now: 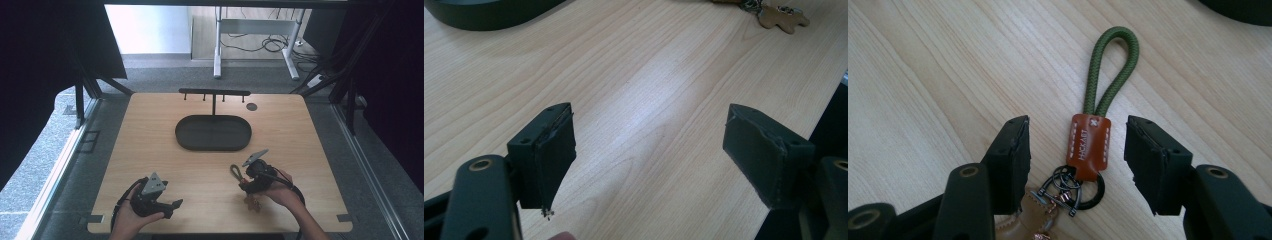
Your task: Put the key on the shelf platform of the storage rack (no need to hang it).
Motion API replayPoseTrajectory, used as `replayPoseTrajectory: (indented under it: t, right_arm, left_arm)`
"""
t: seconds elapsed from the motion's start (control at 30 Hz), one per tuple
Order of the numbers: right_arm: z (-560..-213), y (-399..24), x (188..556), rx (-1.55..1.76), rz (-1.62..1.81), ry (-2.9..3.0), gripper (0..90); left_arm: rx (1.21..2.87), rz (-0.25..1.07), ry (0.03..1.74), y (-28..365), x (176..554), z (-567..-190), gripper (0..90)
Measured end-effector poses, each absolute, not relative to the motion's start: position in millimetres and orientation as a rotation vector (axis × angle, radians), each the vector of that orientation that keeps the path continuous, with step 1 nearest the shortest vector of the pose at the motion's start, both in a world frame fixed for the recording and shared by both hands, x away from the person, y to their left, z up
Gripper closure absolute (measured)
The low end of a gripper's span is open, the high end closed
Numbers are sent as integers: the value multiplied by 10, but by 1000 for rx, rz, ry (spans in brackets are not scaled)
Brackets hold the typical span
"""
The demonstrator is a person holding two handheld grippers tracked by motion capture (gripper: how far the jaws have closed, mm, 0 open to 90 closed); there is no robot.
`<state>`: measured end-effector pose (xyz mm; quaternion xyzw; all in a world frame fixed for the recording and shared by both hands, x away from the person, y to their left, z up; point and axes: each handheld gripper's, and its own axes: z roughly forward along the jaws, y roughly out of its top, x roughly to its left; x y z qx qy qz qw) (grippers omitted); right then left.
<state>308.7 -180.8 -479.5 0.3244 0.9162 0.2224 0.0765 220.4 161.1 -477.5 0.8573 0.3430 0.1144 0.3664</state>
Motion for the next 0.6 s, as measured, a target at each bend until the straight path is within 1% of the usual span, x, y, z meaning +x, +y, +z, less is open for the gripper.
replayPoseTrajectory:
  t: [0.6]
  right_arm:
    - [-4966,-1600,3103,932,593,2780,444]
  left_arm:
    - [2219,286,870,1569,2203,-4802,216]
